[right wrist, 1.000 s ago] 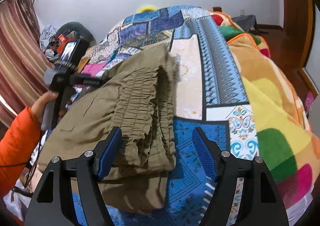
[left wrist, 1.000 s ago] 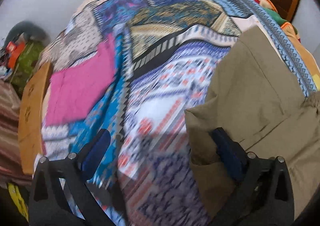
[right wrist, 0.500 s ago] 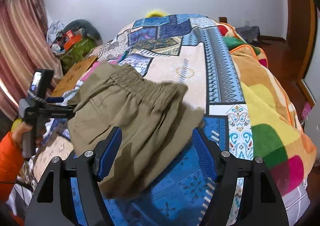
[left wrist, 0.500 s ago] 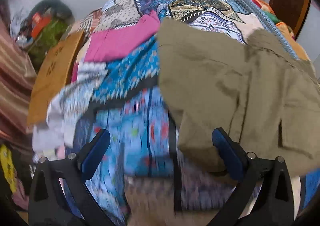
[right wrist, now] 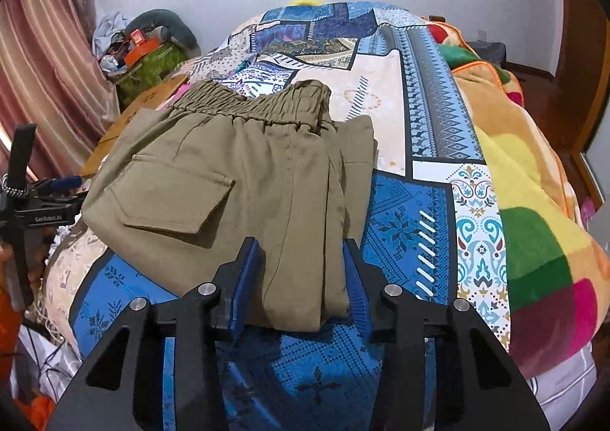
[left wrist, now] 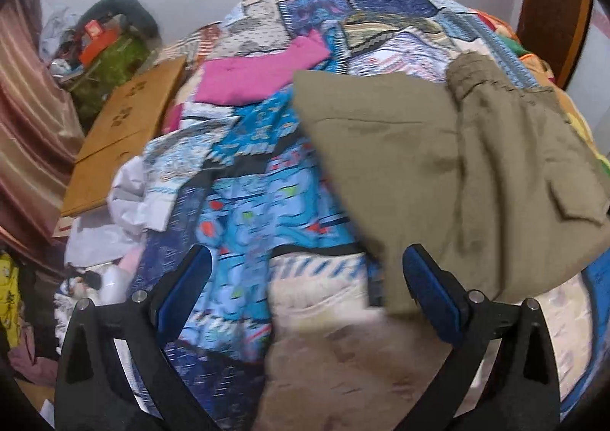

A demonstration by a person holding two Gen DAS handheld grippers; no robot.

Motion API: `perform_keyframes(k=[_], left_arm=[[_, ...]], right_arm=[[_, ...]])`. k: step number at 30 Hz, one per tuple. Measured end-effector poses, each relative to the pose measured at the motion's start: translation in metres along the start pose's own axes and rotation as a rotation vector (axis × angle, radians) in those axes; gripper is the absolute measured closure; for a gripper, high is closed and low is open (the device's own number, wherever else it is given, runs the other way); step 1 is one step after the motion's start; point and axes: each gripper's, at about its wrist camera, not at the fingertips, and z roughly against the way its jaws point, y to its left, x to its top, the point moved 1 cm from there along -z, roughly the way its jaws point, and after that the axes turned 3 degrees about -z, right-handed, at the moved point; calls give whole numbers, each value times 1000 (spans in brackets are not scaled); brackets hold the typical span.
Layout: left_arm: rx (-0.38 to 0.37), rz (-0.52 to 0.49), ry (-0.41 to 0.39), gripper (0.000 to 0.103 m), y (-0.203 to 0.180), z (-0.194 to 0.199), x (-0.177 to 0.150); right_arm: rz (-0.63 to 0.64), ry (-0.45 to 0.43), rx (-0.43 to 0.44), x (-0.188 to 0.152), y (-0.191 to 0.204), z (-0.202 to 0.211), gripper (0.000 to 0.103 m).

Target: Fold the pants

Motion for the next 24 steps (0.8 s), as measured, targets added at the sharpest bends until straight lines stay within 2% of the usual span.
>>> perform_keyframes(k=[2, 4, 6, 10, 13, 15, 17, 19, 22, 24], left_arm=[[13, -2, 16, 1, 8, -1, -5], [36, -9, 31, 14, 15, 0, -6], [30, -15, 42, 16, 21, 4, -2], [-58, 1, -60, 16, 19, 31, 25], [-116, -42, -148, 16, -3, 51, 51], [-180, -72, -200, 16, -25, 59, 67], [-235, -106, -222, 24, -46, 62, 80], [-278, -160, -221, 36, -72, 59, 90], [-331, -237, -207, 38, -104, 47, 96], [-357, -270, -164, 39, -122, 31, 95]], right_arm=[[9, 2, -4, -1, 1, 2, 63], [7, 9, -2, 0, 0, 4, 63], [4, 15, -3, 4, 1, 7, 63], [15, -15, -8, 19, 4, 16, 63], [37, -54, 23, 34, 12, 21, 63], [56, -75, 53, 45, 20, 22, 63], [73, -86, 78, 54, 27, 18, 63], [93, -85, 96, 61, 33, 11, 63], [126, -55, 123, 66, 41, -4, 63], [144, -16, 132, 66, 44, -16, 63]])
